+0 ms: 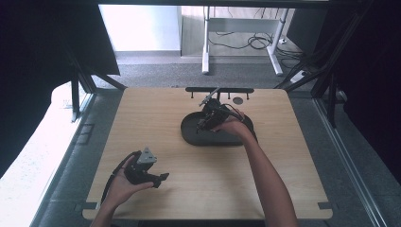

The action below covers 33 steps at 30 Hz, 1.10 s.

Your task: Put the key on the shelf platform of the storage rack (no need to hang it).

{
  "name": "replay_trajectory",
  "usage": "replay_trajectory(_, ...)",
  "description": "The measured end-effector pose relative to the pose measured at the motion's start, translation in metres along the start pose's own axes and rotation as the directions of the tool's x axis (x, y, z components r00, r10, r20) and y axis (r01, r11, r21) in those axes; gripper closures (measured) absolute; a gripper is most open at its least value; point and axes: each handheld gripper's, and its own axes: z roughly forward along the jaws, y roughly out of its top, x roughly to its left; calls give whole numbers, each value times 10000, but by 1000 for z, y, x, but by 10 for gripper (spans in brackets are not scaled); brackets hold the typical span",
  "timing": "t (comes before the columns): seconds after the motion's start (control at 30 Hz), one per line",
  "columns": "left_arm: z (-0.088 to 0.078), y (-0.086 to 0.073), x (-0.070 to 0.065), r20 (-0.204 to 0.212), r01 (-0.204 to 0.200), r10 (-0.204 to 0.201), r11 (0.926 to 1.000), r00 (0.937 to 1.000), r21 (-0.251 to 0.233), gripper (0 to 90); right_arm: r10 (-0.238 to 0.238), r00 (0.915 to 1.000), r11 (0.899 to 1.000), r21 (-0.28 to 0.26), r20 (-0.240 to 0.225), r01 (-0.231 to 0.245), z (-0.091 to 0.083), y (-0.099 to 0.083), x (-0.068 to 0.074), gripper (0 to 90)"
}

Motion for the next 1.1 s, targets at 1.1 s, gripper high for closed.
replay_trajectory(1.1, -1, -1, 1, 25, 35, -35, 10000, 10000, -36, 235, 90, 9999, 9989, 453, 142, -96, 39, -3, -10, 493)
